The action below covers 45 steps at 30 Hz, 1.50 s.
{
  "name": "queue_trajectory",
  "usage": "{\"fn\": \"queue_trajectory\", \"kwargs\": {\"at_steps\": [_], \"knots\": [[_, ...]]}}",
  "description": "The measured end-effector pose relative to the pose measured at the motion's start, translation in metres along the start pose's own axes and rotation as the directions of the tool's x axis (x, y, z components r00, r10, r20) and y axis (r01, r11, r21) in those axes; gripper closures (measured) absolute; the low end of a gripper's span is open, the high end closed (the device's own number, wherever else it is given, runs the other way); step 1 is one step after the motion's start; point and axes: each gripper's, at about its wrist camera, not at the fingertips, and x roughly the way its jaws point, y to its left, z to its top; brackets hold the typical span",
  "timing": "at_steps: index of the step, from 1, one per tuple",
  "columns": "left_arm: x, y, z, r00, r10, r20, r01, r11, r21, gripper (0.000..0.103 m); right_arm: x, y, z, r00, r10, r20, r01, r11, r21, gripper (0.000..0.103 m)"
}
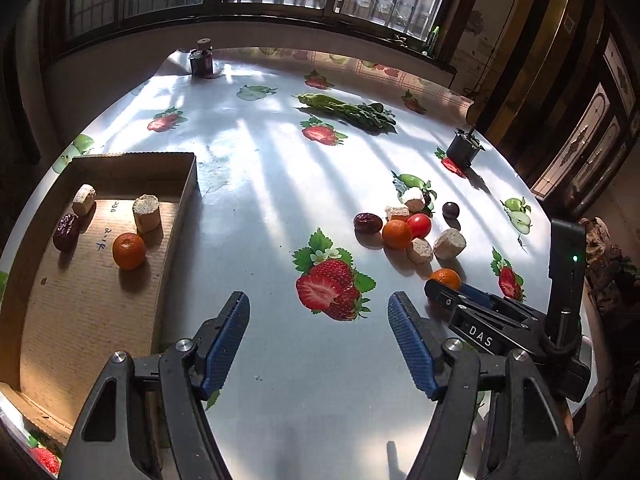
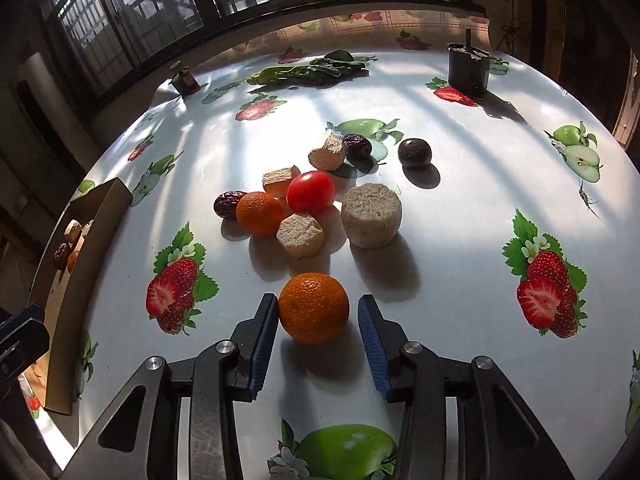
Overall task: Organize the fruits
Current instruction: 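Grasp an orange with the left gripper while the right gripper grasps another orange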
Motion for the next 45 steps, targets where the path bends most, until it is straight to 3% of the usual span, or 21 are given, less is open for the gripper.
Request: {"fn": "queue_trajectory", "kwargs": {"at_steps": [3, 6, 8, 11, 13, 18, 19, 21, 24, 26, 30, 36, 40, 45], "knots": [[0.018, -0.013, 0.015, 0.999, -0.036, -0.019, 0.037, 0.999, 0.002, 0.032, -0.004, -0.009, -0.002, 0.999, -0.029, 0.024, 0.028, 0.999, 0.025, 0.066], [0.041, -0.027, 0.027, 0.997, -0.068, -0.042, 0.068, 0.998, 0.005, 0.032, -0.01, -0.028, -0.005, 0.999, -0.006, 0.04, 0.001, 0.995, 0.104, 0.066], [0.058, -0.037, 0.034, 0.992, -0.109, -0.067, 0.11, 0.994, 0.006, 0.044, -0.014, -0.035, -0.006, 0.998, -0.043, 0.05, 0.036, 0.992, 0.125, 0.066], [0.09, -0.048, 0.045, 0.98, -0.151, -0.127, 0.15, 0.989, -0.018, 0.065, -0.014, -0.042, -0.005, 0.998, -0.022, 0.051, 0.014, 0.988, 0.156, 0.066], [0.106, -0.054, 0.051, 0.976, -0.167, -0.143, 0.164, 0.986, -0.032, 0.065, -0.014, -0.042, -0.004, 0.998, -0.02, 0.051, 0.012, 0.987, 0.159, 0.066], [0.136, -0.064, 0.05, 0.979, -0.105, -0.177, 0.108, 0.994, 0.011, 0.065, -0.013, -0.039, -0.003, 0.998, -0.038, 0.051, 0.03, 0.989, 0.144, 0.065], [0.141, -0.065, 0.049, 0.976, -0.119, -0.183, 0.123, 0.992, 0.008, 0.063, -0.013, -0.039, -0.004, 0.998, -0.038, 0.052, 0.03, 0.989, 0.144, 0.064], [0.14, -0.068, 0.048, 0.981, -0.11, -0.16, 0.116, 0.993, 0.027, 0.063, -0.013, -0.038, -0.004, 0.998, -0.036, 0.052, 0.028, 0.989, 0.147, 0.064], [0.138, -0.073, 0.047, 0.983, -0.115, -0.142, 0.124, 0.991, 0.057, 0.074, -0.013, -0.038, -0.004, 0.998, -0.03, 0.052, 0.022, 0.988, 0.153, 0.064], [0.134, -0.075, 0.045, 0.987, -0.092, -0.136, 0.102, 0.992, 0.074, 0.075, -0.013, -0.039, -0.005, 0.998, -0.027, 0.054, 0.018, 0.987, 0.16, 0.066], [0.119, -0.067, 0.041, 0.985, -0.112, -0.134, 0.119, 0.992, 0.048, 0.075, -0.015, -0.041, -0.006, 0.998, -0.003, 0.065, -0.008, 0.985, 0.174, 0.066], [0.07, -0.048, 0.027, 0.987, -0.145, -0.064, 0.147, 0.989, 0.033, 0.075, -0.024, -0.036, -0.005, 0.991, 0.073, 0.115, -0.091, 0.983, 0.159, 0.069], [0.042, -0.035, 0.014, 0.993, -0.118, -0.006, 0.119, 0.992, 0.041, 0.075, -0.028, -0.028, -0.005, 0.986, 0.09, 0.141, -0.108, 0.986, 0.128, 0.073], [0.042, -0.007, 0.0, 0.995, -0.098, -0.024, 0.098, 0.995, -0.009, 0.075, -0.02, -0.027, -0.006, 0.987, 0.117, 0.112, -0.131, 0.982, 0.133, 0.073]]}}
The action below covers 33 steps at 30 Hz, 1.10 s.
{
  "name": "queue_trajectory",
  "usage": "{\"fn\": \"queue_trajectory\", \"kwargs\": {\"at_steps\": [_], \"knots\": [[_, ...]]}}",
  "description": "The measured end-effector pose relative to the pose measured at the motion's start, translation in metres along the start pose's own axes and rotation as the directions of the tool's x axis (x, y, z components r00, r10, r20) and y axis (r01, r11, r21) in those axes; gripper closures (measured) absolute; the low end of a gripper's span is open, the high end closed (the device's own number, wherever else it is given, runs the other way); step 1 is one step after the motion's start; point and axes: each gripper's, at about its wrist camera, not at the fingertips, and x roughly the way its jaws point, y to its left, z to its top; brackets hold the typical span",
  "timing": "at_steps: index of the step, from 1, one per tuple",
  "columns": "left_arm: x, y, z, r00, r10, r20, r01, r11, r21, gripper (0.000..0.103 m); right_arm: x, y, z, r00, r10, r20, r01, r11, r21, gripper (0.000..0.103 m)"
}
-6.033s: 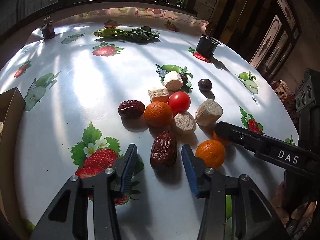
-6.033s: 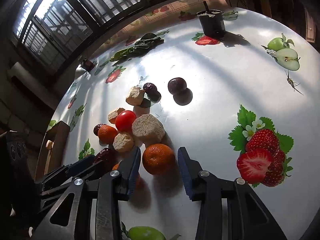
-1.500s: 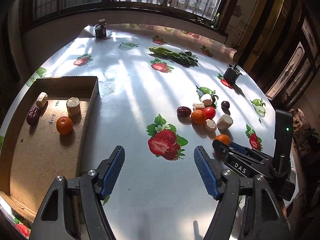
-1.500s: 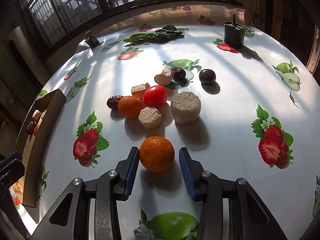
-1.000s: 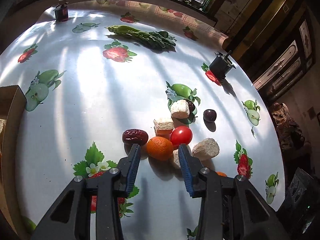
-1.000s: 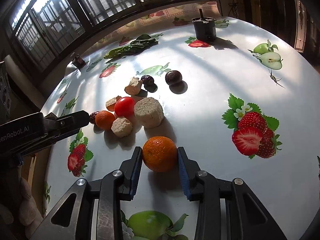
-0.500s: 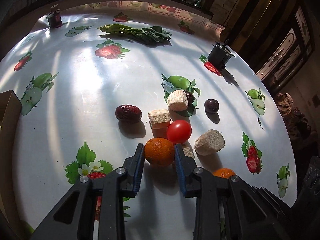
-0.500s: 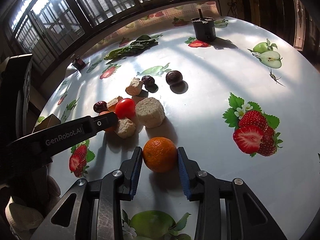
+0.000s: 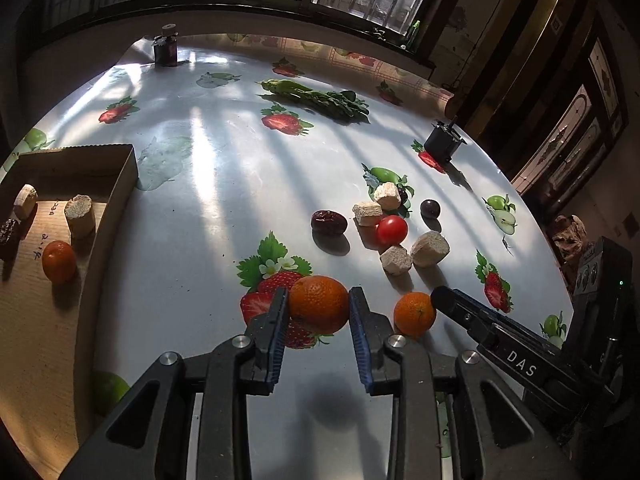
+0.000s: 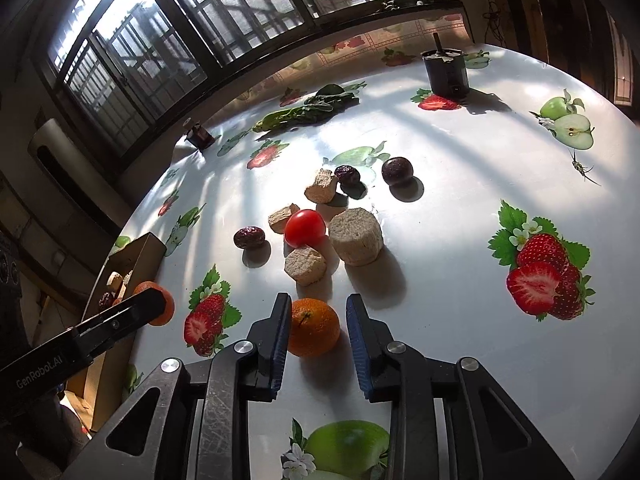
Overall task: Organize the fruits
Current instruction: 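Grasp an orange with the left gripper while the right gripper grasps another orange, then carry both oranges into the box and open both grippers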
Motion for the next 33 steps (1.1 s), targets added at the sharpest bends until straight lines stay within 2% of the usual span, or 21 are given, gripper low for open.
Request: {"fn": "queue_trajectory", "kwargs": {"at_steps": [3, 7, 10, 12, 19, 21, 22, 25, 29, 33], "knots": [[0.001, 0.018, -0.009, 1.0, 0.003, -0.014, -0.003, 0.999, -0.036, 0.074, 0.0, 0.0, -0.001, 1.0, -0.005, 0.003, 0.005, 1.0, -0.005, 0.071], [-0.001, 0.033, -0.022, 1.0, 0.019, -0.019, -0.02, 0.999, -0.043, 0.074, 0.001, 0.006, -0.003, 0.999, 0.039, -0.006, -0.039, 0.999, -0.02, 0.069], [0.004, 0.037, -0.03, 0.999, 0.03, -0.043, -0.032, 0.999, -0.033, 0.074, 0.006, 0.019, -0.004, 1.0, 0.009, -0.013, -0.009, 0.998, -0.065, 0.055], [0.007, 0.037, -0.031, 0.998, 0.032, -0.047, -0.033, 0.999, -0.028, 0.074, 0.009, 0.029, -0.007, 1.0, -0.005, -0.026, 0.003, 0.994, -0.105, 0.053], [0.011, 0.033, -0.032, 0.998, 0.03, -0.053, -0.031, 0.999, -0.009, 0.074, 0.023, 0.065, -0.023, 0.993, -0.082, -0.079, 0.06, 0.968, -0.245, 0.053], [0.009, 0.031, -0.035, 0.998, 0.041, -0.043, -0.041, 0.999, 0.004, 0.074, 0.027, 0.07, -0.029, 0.992, -0.088, -0.091, 0.061, 0.962, -0.267, 0.057], [0.008, 0.031, -0.036, 0.998, 0.04, -0.038, -0.04, 0.999, 0.0, 0.074, 0.028, 0.073, -0.032, 0.99, -0.107, -0.091, 0.078, 0.957, -0.28, 0.066], [0.002, 0.035, -0.036, 0.999, 0.039, -0.029, -0.039, 0.999, -0.018, 0.074, 0.023, 0.077, -0.034, 0.988, -0.134, -0.07, 0.108, 0.949, -0.298, 0.066], [-0.031, 0.043, -0.033, 1.0, -0.017, 0.001, 0.017, 0.998, -0.052, 0.074, 0.003, 0.088, -0.029, 0.99, -0.138, -0.036, 0.121, 0.944, -0.307, 0.066], [-0.08, 0.066, -0.024, 0.995, -0.067, 0.072, 0.072, 0.995, -0.069, 0.074, -0.023, 0.118, -0.018, 0.996, -0.092, -0.008, 0.083, 0.933, -0.35, 0.066]]}}
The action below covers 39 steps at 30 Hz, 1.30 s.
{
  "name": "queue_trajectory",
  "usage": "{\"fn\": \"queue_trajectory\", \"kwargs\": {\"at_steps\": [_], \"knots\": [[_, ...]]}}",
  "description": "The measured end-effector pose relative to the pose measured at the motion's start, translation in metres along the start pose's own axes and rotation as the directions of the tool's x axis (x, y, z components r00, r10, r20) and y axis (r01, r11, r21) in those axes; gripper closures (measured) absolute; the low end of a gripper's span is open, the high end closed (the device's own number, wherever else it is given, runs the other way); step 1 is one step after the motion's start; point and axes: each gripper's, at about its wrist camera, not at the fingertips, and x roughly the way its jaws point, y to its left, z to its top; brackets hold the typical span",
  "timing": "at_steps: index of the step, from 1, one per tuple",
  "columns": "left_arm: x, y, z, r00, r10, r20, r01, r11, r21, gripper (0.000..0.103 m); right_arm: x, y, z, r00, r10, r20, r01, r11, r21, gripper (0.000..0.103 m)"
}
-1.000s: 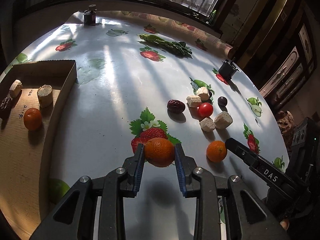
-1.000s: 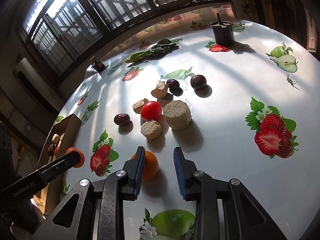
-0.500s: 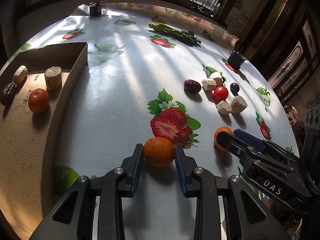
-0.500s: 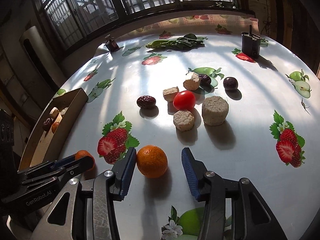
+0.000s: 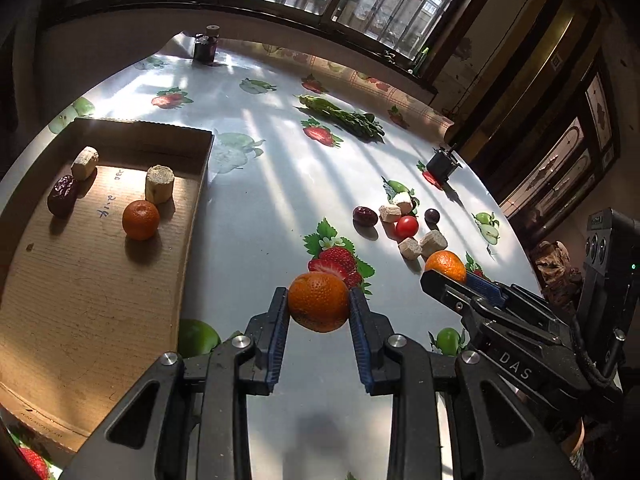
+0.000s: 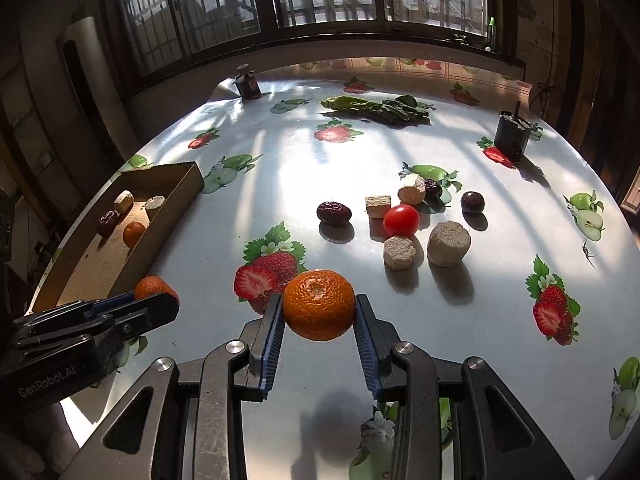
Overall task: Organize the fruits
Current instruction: 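Carry both oranges into the box and open both grippers, then withdraw both grippers from the box toward the food pile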
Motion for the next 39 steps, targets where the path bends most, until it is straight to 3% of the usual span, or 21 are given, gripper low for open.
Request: {"fn": "queue_trajectory", "kwargs": {"at_steps": [3, 8, 13, 16, 21, 25, 27, 31, 33, 35, 36, 38, 39], "knots": [[-0.024, 0.034, 0.016, 0.998, 0.049, 0.033, -0.048, 0.999, -0.018, 0.074, -0.011, 0.025, 0.016, 0.998, 0.058, 0.013, -0.057, 0.998, -0.039, 0.066], [-0.032, 0.113, 0.045, 0.974, 0.226, 0.009, -0.225, 0.97, -0.093, 0.074, 0.005, 0.082, 0.039, 0.982, 0.188, -0.017, -0.189, 0.979, -0.079, 0.066], [-0.012, 0.178, 0.062, 0.963, 0.247, -0.105, -0.265, 0.94, -0.216, 0.074, 0.053, 0.148, 0.047, 0.937, 0.329, -0.121, -0.34, 0.937, -0.085, 0.065], [0.0, 0.195, 0.063, 0.953, 0.262, -0.155, -0.293, 0.927, -0.233, 0.074, 0.084, 0.18, 0.045, 0.931, 0.313, -0.185, -0.336, 0.935, -0.111, 0.065], [0.013, 0.206, 0.059, 0.95, 0.248, -0.192, -0.289, 0.93, -0.228, 0.074, 0.12, 0.208, 0.036, 0.945, 0.212, -0.249, -0.262, 0.947, -0.188, 0.065], [0.013, 0.208, 0.058, 0.957, 0.232, -0.175, -0.271, 0.93, -0.248, 0.072, 0.133, 0.214, 0.032, 0.96, 0.15, -0.237, -0.206, 0.95, -0.233, 0.064], [0.01, 0.208, 0.059, 0.964, 0.212, -0.162, -0.249, 0.932, -0.265, 0.067, 0.135, 0.215, 0.033, 0.965, 0.136, -0.224, -0.191, 0.95, -0.246, 0.063], [-0.011, 0.199, 0.062, 0.97, 0.224, -0.091, -0.241, 0.934, -0.265, 0.061, 0.127, 0.214, 0.035, 0.971, 0.147, -0.187, -0.19, 0.952, -0.241, 0.041], [-0.028, 0.188, 0.062, 0.966, 0.256, -0.04, -0.258, 0.933, -0.252, 0.054, 0.116, 0.21, 0.038, 0.975, 0.152, -0.159, -0.187, 0.953, -0.237, 0.041], [-0.048, 0.174, 0.059, 0.958, 0.286, 0.027, -0.272, 0.933, -0.235, 0.036, 0.096, 0.2, 0.039, 0.98, 0.165, -0.111, -0.185, 0.96, -0.21, 0.041], [-0.059, 0.165, 0.057, 0.953, 0.296, 0.067, -0.274, 0.934, -0.228, 0.033, 0.086, 0.193, 0.038, 0.982, 0.17, -0.088, -0.184, 0.964, -0.192, 0.041], [-0.075, 0.148, 0.052, 0.948, 0.295, 0.122, -0.265, 0.94, -0.214, 0.022, 0.061, 0.176, 0.035, 0.984, 0.177, -0.038, -0.18, 0.972, -0.15, 0.041], [-0.083, 0.137, 0.048, 0.949, 0.281, 0.144, -0.248, 0.946, -0.209, 0.021, 0.05, 0.168, 0.032, 0.986, 0.169, -0.011, -0.169, 0.977, -0.131, 0.041]]}}
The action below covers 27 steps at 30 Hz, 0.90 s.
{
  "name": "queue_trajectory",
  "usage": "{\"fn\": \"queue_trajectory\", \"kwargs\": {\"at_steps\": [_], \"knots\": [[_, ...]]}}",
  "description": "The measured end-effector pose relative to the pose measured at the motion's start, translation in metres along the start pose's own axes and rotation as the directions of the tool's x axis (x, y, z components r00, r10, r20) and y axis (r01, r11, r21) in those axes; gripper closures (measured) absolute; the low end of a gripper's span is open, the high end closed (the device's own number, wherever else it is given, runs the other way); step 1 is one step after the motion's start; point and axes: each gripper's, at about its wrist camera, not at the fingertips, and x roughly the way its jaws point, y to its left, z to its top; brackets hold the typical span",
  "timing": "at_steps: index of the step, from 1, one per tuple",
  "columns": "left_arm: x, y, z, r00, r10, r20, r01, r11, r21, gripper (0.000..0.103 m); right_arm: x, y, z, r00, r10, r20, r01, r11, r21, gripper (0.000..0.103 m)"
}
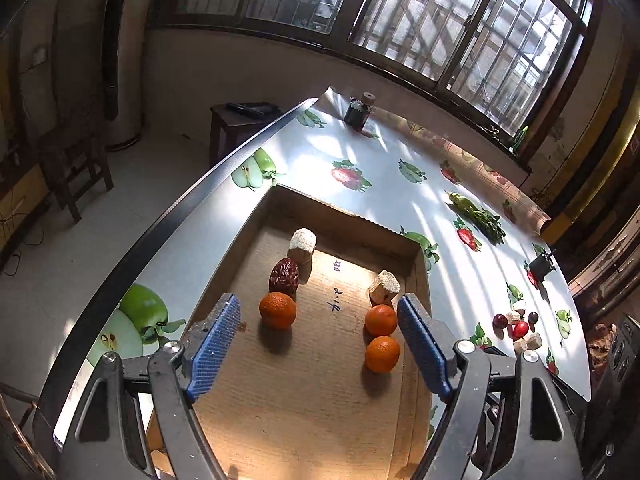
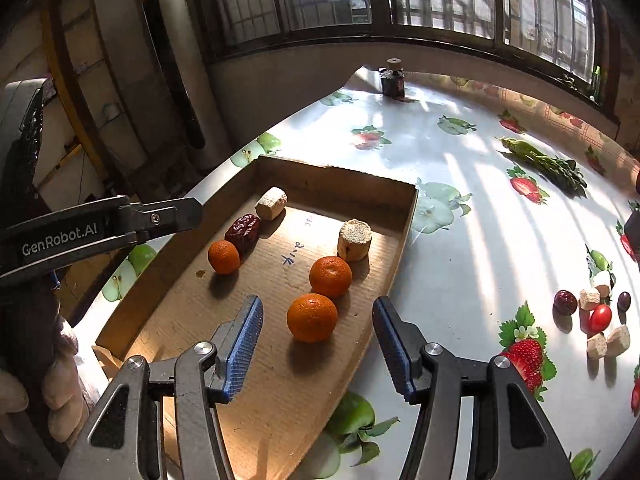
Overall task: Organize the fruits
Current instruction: 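Withdraw both grippers from the box toward the food pile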
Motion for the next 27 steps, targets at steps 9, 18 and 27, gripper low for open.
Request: {"fn": "queue_trajectory", "kwargs": {"at_steps": [9, 18, 27], "knots": [[-0.034, -0.078, -0.061, 0.996, -0.054, 0.072, 0.047, 0.995, 0.093, 0.021, -0.078, -0.081, -0.053, 0.984, -0.147, 0.104, 0.112, 0.952, 0.286, 0.034], [-0.034, -0.161, -0.106, 0.988, 0.069, 0.138, -0.112, 0.938, 0.328, 0.021, -0.114, -0.133, -0.09, 0.965, -0.213, 0.153, 0.132, 0.899, 0.418, 0.034], [-0.031, -0.189, -0.125, 0.979, 0.118, 0.169, -0.177, 0.901, 0.396, 0.021, -0.125, -0.157, -0.107, 0.962, -0.224, 0.154, 0.132, 0.879, 0.459, 0.034]]}}
